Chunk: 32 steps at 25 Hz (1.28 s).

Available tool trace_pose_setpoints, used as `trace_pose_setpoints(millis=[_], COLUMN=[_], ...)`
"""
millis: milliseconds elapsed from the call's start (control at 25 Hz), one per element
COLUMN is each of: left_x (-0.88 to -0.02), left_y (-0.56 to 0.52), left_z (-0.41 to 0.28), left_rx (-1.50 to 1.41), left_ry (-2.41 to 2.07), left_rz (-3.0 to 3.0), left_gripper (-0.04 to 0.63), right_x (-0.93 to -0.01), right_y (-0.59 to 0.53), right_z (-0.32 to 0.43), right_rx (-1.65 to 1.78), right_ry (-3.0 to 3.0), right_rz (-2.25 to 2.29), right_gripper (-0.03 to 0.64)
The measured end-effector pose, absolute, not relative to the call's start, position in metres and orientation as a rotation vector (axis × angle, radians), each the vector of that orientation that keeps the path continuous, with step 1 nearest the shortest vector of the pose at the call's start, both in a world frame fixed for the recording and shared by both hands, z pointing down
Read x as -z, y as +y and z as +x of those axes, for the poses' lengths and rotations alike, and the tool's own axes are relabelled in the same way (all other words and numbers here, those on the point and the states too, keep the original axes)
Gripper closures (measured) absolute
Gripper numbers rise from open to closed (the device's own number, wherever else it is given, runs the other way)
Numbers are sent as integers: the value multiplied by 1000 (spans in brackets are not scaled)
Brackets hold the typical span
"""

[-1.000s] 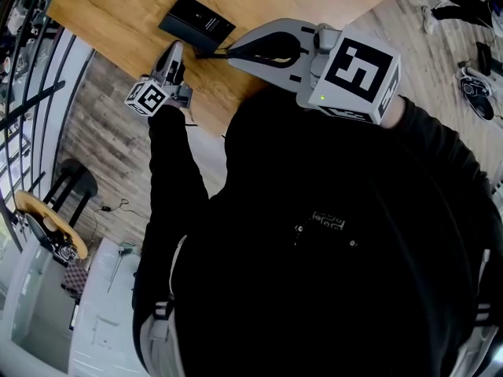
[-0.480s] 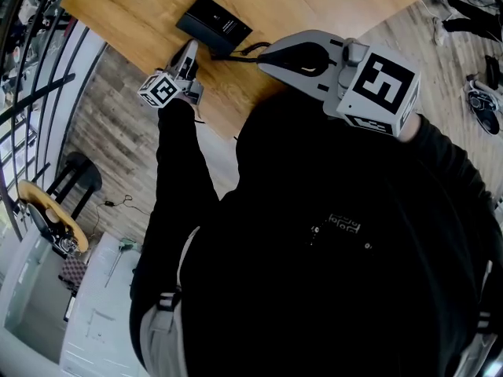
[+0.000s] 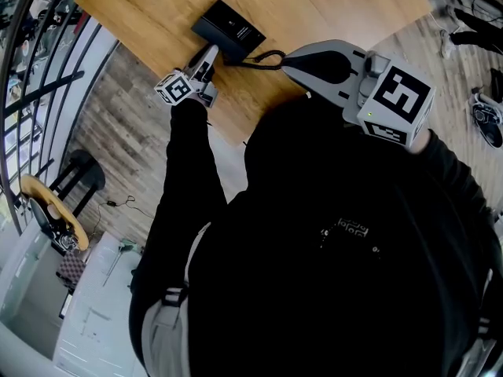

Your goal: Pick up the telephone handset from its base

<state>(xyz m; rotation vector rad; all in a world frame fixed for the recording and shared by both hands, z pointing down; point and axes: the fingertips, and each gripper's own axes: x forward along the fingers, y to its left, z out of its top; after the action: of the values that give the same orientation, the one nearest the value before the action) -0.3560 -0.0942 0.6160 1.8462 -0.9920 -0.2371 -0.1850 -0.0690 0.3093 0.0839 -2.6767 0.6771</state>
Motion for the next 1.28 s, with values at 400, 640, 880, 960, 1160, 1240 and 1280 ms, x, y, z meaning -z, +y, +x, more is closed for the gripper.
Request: trace_pose_setpoints(millis=[400, 640, 880, 960, 1160, 1240, 1280], left_x=[-641, -642, -632, -624, -594, -570, -555], left_y=[-100, -105, -107, -106, -110, -112, -113], left_z=[-350, -343, -339, -339, -347, -348, -348], left_rx=[201, 233, 227, 233, 305, 308, 301], left_ry=[-1055, -1025, -1016, -1024, -1092, -1137, -1162], left_rz=[1797, 1769, 1773, 1778, 1797, 1831, 1854], left_gripper=[417, 503, 518, 520, 520, 520, 520], right_x=[-313, -313, -310, -306, -300, -295, -292], right_y=[-68, -65, -67, -65, -64, -65, -66], right_z=[-186, -179, -174, -174, -175, -177, -178], right_rx=[-663, -662, -661, -655, -631, -618, -608], right_ry=[-2659, -2652, -2678, -2688, -2723, -2743, -2755], right_rz=[87, 101, 117, 107, 72, 54, 45], right_gripper=[601, 601, 601, 601, 601, 601, 601])
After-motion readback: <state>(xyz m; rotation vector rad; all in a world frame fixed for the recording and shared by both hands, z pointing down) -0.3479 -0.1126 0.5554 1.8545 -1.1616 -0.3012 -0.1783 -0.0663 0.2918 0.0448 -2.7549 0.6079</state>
